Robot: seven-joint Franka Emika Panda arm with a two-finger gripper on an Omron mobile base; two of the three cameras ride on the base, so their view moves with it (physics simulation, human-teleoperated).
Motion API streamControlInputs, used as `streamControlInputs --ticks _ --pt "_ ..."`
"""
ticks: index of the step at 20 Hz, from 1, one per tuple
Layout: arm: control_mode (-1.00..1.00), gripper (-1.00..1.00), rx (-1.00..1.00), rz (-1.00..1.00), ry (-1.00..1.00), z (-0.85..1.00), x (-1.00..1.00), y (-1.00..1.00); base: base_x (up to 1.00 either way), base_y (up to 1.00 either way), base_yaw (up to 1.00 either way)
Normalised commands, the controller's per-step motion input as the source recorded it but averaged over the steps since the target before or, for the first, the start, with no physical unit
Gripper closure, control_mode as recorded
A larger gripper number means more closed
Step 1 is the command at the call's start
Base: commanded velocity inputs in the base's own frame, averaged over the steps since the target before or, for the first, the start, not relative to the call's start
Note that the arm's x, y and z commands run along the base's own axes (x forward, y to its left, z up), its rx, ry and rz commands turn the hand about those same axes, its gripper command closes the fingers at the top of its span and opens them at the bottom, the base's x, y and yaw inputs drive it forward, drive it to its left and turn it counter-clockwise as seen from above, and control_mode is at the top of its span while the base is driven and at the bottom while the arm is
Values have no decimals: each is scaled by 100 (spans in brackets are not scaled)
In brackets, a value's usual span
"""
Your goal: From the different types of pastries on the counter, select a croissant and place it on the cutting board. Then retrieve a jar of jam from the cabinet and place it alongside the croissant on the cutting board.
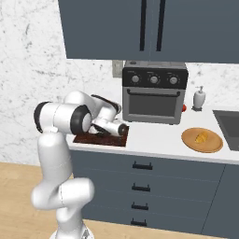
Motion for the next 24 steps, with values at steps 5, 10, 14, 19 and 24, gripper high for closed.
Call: streamControlInputs --ticks 5,10,14,19,24 --pt "-100 100 0 0 -2 0 -4 0 0 0 0" --pt "-100 100 0 2 -12 0 -33 0 0 0 0" --pt "-100 100 0 3 -11 0 -37 0 0 0 0" --pt "-100 100 0 2 -4 0 -32 0 0 0 0" --pt "-100 -100 0 2 0 0 -25 7 0 0 0"
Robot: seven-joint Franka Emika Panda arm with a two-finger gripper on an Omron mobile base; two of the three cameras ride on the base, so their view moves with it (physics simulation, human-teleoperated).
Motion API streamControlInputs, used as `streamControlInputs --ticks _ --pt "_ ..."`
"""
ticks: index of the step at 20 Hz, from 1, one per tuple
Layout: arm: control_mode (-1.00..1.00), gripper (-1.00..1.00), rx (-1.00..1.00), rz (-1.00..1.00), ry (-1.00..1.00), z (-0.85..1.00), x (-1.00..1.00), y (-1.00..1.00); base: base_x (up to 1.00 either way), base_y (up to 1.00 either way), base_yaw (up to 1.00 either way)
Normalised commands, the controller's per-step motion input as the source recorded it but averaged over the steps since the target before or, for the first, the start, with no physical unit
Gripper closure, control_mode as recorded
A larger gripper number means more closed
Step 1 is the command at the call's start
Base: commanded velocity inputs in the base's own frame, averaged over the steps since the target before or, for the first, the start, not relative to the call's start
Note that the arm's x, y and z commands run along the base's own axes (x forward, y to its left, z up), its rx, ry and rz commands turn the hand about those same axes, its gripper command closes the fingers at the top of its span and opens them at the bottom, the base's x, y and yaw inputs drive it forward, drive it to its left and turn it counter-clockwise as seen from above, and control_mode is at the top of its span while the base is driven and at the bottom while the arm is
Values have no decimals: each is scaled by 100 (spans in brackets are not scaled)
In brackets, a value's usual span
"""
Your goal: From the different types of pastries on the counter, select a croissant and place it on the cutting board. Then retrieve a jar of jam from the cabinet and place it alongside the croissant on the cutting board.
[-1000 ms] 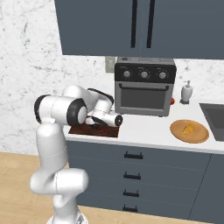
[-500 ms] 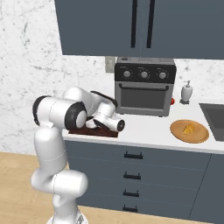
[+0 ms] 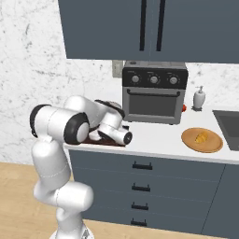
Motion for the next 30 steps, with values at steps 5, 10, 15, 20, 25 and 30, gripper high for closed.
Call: streamControlInputs --ticks 5,10,15,20,25,30 --pt "-100 -100 0 3 0 0 -30 1 0 0 0" --pt "-100 -100 0 1 0 0 -40 0 0 0 0" --pt "-100 -100 -5 0 0 61 -19 0 0 0 0" --pt "-100 -100 -11 0 -7 100 -8 3 0 0 0" --pt "-100 -100 -10 0 -3 100 -71 -3 0 0 0" --pt "-100 -100 -2 -6 -1 81 -67 -71 0 0 0"
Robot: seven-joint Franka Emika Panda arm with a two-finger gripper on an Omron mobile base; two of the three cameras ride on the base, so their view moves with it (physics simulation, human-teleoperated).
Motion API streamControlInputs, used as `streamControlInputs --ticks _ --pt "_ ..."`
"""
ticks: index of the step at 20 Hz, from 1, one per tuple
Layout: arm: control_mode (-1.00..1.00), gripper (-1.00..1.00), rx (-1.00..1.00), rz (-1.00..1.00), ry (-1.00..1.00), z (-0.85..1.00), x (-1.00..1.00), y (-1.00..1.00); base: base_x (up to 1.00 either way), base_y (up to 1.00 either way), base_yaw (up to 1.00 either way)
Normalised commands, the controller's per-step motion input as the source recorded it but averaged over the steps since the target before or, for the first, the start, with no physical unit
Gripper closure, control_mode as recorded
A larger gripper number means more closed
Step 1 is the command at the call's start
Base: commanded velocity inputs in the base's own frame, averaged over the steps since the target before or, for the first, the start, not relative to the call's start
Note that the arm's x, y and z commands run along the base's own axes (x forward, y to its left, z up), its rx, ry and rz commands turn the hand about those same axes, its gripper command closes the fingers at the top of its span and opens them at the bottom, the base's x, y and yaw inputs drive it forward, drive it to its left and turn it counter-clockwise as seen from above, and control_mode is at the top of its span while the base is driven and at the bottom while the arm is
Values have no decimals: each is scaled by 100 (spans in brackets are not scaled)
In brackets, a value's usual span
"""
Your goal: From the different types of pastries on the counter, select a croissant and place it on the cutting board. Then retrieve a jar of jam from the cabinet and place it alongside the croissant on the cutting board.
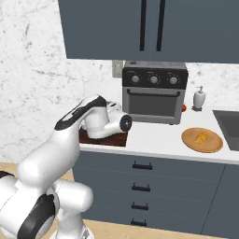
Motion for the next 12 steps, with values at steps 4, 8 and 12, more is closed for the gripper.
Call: streamControlInputs --ticks 4,8,12 --pt "-100 -100 0 -24 14 67 -25 -100 0 0 0" --pt "-100 -100 0 -36 31 62 -41 -100 0 0 0" --pt "-100 -100 -1 -38 37 22 -37 -100 0 0 0"
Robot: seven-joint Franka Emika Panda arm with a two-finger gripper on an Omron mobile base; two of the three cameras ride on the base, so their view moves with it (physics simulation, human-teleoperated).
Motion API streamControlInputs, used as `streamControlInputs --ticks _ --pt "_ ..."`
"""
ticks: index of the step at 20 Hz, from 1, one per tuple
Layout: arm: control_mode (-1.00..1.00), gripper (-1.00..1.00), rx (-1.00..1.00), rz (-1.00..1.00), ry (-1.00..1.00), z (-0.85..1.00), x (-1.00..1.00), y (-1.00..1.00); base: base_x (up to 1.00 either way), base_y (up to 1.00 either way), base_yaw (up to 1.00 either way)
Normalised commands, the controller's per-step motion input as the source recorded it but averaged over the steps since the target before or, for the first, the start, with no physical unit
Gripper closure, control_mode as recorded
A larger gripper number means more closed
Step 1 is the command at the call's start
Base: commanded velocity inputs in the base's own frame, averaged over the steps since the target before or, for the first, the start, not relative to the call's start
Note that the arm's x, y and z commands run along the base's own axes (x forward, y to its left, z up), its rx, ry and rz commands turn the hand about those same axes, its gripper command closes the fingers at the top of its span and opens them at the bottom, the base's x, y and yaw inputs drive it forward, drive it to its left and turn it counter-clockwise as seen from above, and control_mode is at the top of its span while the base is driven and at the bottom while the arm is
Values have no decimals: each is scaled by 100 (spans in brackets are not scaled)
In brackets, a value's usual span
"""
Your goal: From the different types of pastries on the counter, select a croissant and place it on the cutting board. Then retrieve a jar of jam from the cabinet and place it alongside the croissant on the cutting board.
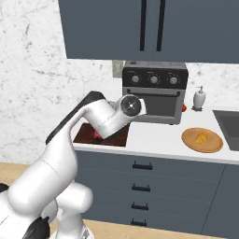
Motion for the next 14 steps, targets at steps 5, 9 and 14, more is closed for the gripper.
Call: streamControlInputs --ticks 5,9,14 --pt "-100 -100 -13 -46 44 0 -16 -69 0 0 0" --pt "-100 -100 -17 -44 49 -6 -12 -69 0 0 0" --pt "-100 -100 -11 -33 45 -28 -15 -55 0 0 0"
